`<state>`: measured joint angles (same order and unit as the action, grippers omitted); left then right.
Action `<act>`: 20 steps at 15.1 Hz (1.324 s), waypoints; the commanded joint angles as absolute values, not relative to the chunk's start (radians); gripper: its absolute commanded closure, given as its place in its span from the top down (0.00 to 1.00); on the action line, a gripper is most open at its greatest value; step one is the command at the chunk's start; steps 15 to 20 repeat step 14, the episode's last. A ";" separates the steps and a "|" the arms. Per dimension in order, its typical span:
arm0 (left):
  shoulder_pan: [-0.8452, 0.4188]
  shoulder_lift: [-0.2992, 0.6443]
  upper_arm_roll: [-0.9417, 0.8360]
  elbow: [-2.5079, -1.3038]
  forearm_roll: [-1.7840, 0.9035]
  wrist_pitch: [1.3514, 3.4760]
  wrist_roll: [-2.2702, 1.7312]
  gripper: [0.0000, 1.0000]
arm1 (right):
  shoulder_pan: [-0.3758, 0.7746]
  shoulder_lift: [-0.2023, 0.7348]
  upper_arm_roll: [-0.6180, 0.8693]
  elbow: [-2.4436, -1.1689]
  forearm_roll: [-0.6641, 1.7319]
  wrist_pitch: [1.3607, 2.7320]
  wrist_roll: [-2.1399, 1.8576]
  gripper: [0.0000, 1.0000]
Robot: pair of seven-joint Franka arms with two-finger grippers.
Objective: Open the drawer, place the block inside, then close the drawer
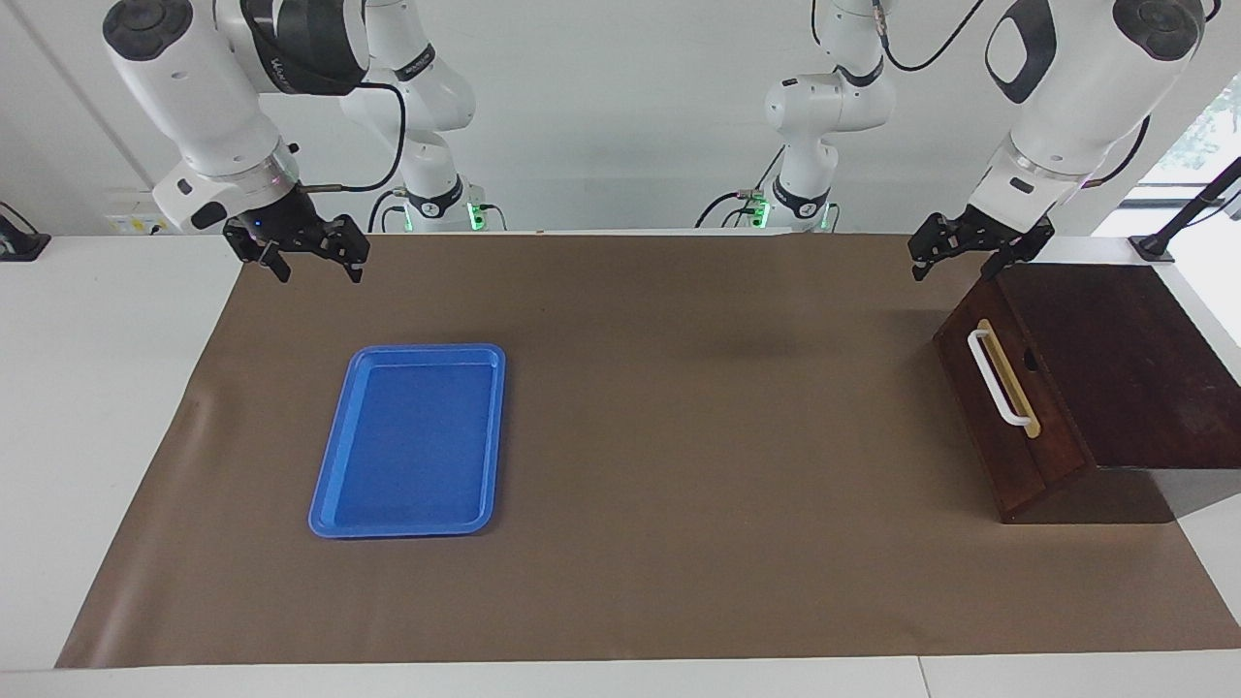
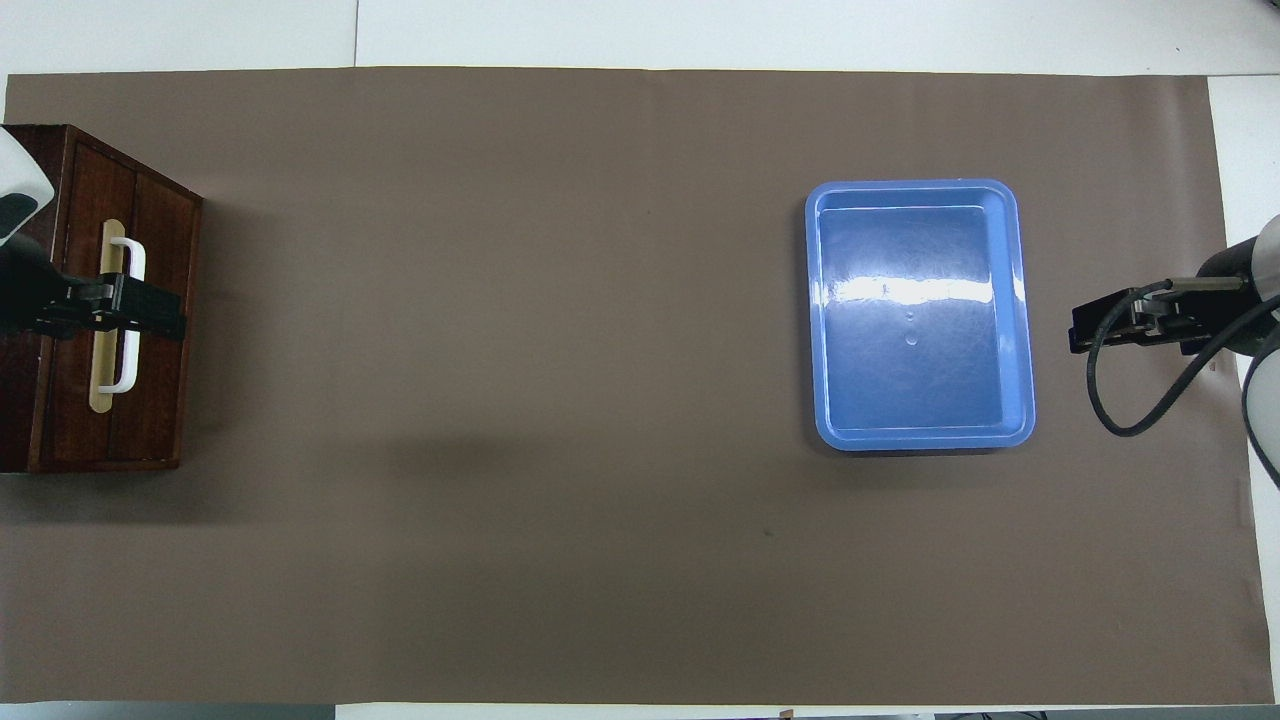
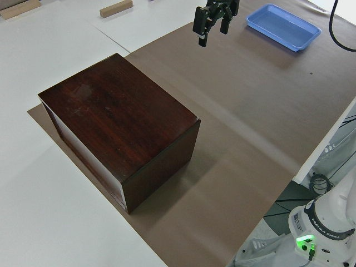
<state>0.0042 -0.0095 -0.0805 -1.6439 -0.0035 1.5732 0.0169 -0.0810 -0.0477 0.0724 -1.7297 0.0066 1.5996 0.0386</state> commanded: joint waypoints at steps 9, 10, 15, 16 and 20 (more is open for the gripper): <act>-0.006 0.002 -0.057 -1.634 -0.005 1.577 -0.002 1.00 | -0.083 -0.071 0.078 -1.753 0.020 1.606 0.060 1.00; -0.006 0.002 -0.057 -1.634 -0.005 1.577 -0.002 1.00 | -0.083 -0.072 0.078 -1.753 0.020 1.608 0.060 1.00; -0.005 0.002 -0.054 -1.635 -0.006 1.583 0.006 1.00 | -0.083 -0.072 0.078 -1.753 0.020 1.608 0.060 1.00; -0.005 0.002 -0.054 -1.635 -0.006 1.583 0.006 1.00 | -0.083 -0.072 0.078 -1.753 0.020 1.608 0.060 1.00; -0.005 0.002 -0.054 -1.635 -0.006 1.583 0.006 1.00 | -0.083 -0.072 0.078 -1.753 0.020 1.608 0.060 1.00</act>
